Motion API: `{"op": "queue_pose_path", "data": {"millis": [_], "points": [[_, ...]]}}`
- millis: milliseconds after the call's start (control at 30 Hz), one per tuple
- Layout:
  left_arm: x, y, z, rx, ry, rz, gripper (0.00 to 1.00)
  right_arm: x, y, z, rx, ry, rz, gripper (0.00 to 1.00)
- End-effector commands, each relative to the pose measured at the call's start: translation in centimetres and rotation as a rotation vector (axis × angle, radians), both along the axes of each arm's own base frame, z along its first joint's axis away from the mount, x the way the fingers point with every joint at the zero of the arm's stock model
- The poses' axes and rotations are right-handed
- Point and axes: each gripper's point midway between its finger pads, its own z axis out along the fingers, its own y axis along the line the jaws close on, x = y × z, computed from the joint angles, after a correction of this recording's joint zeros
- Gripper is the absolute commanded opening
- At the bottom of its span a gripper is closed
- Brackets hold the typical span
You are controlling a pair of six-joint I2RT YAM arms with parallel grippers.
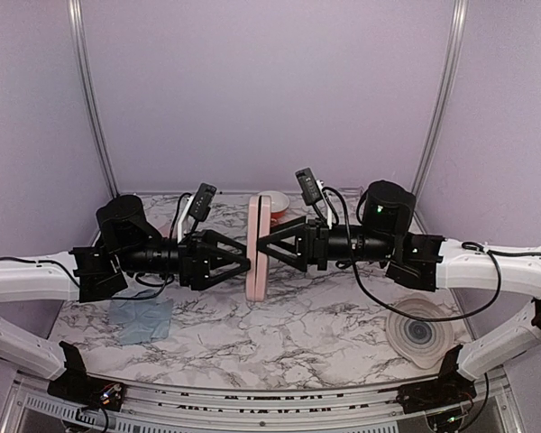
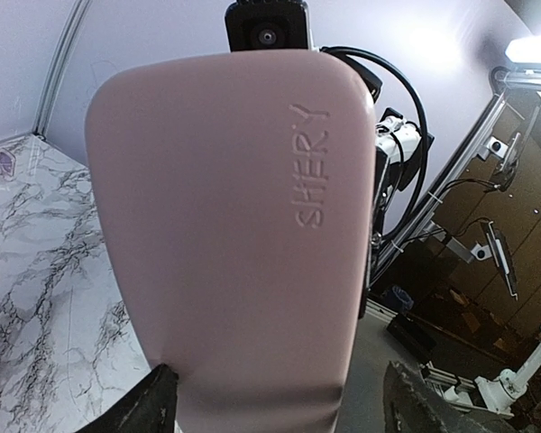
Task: Organize the sunglasses
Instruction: Pass from the right arm to the left
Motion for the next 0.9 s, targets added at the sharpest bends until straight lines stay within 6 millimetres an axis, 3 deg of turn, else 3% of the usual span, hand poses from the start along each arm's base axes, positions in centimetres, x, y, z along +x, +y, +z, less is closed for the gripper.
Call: {"op": "queue_pose_path", "data": {"millis": [0, 167, 633, 867], "points": [[-0.7, -0.8, 0.7, -0.013, -0.012, -0.047, 0.83, -1.6, 0.3, 5.4, 0.147, -0.087, 0.076, 0.0], [-0.5, -0.9, 0.5, -0.008, -0.008, -0.036, 0.9, -1.8, 0.3, 5.2, 0.148, -0.08, 0.09, 0.0], [-0.3, -0.7, 0.6, -0.008, -0.034, -0.023, 0.91, -3.0, 0.3, 6.0, 0.179, -0.083, 0.154, 0.0], [0.3, -0.5, 0.5, 0.003, -0.039, 0.015, 0.99, -3.2, 0.3, 6.0, 0.179, -0.081, 0.163, 0.0]]}}
